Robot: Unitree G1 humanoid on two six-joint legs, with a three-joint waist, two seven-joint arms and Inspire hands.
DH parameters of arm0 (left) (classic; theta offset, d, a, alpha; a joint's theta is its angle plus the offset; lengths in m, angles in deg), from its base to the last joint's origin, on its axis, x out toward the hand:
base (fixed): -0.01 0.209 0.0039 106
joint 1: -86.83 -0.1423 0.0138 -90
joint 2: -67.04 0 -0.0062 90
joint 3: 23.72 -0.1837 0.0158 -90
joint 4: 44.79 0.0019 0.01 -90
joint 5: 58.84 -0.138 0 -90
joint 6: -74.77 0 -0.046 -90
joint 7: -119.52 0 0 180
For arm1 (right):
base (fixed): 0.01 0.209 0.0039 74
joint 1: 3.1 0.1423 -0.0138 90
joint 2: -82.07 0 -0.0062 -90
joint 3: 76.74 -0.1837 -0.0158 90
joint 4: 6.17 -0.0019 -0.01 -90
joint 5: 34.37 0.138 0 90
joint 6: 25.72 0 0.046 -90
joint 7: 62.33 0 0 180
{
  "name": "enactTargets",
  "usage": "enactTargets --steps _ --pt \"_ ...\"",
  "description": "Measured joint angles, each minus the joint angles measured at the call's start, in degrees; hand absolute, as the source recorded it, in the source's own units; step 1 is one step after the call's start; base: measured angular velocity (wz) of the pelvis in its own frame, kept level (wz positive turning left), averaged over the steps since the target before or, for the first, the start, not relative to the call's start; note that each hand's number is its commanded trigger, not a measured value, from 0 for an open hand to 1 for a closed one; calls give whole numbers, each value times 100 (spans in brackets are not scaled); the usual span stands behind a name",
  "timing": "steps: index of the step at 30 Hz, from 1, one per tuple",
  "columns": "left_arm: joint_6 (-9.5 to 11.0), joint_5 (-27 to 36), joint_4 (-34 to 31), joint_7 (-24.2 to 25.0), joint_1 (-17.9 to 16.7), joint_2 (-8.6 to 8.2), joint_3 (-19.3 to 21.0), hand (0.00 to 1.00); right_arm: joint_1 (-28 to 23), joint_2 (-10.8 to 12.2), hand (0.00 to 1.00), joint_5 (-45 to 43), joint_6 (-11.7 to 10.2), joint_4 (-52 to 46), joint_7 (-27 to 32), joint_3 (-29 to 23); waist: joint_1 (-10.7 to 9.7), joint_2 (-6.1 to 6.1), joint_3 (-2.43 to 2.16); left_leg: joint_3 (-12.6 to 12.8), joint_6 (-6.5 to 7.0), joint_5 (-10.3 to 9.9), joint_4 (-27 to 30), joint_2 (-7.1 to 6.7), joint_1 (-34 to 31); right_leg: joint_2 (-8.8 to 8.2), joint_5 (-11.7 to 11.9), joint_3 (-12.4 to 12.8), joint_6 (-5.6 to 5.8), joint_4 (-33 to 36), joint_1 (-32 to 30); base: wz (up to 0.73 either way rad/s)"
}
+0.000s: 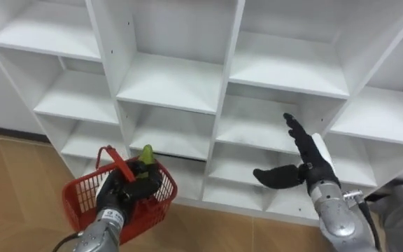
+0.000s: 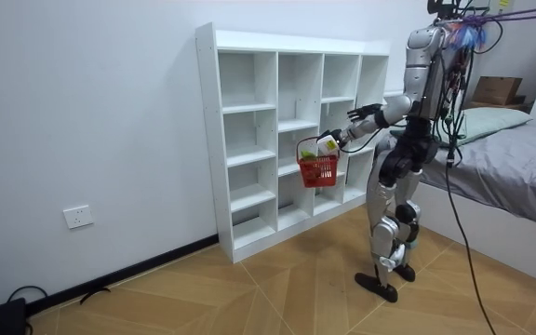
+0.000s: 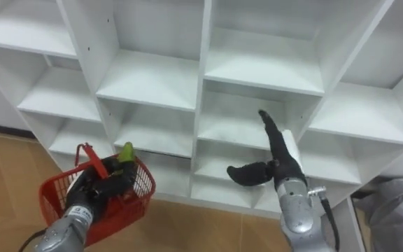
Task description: Collect fruits from the closet
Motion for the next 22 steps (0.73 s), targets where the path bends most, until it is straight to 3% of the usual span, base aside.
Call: enactTargets --steps 3,8,12,16,22 --pt "30 103 62 -126 -196 2 178 100 -188 5 0 501 -9 125 176 -39 -41 13 -1 76 -10 -6 -52 18 62 13 -2 99 -4 -2 8 -14" --pt "134 100 508 -477 -299 11 255 100 -238 16 0 1326 -303 766 706 -206 -86 27 7 127 -17 -20 -53 21 95 53 -3 123 -5 -3 19 -3" --pt "333 90 1052 -588 -342 15 258 100 -236 16 0 1998 -448 1322 690 -313 -114 113 72 135 -12 -49 -95 17 252 51 -28 149 12 -14 158 -4" --pt "447 93 1333 -786 -482 26 366 100 -241 23 0 2592 -511 2126 604 -537 -179 150 64 134 -8 -76 -85 14 271 50 -58 162 27 -21 176 0" --pt "601 74 2065 -759 -555 46 437 100 -286 39 0 2947 -561 3193 368 -628 -229 207 16 140 -21 -100 -101 16 274 64 -74 169 22 -50 199 0"
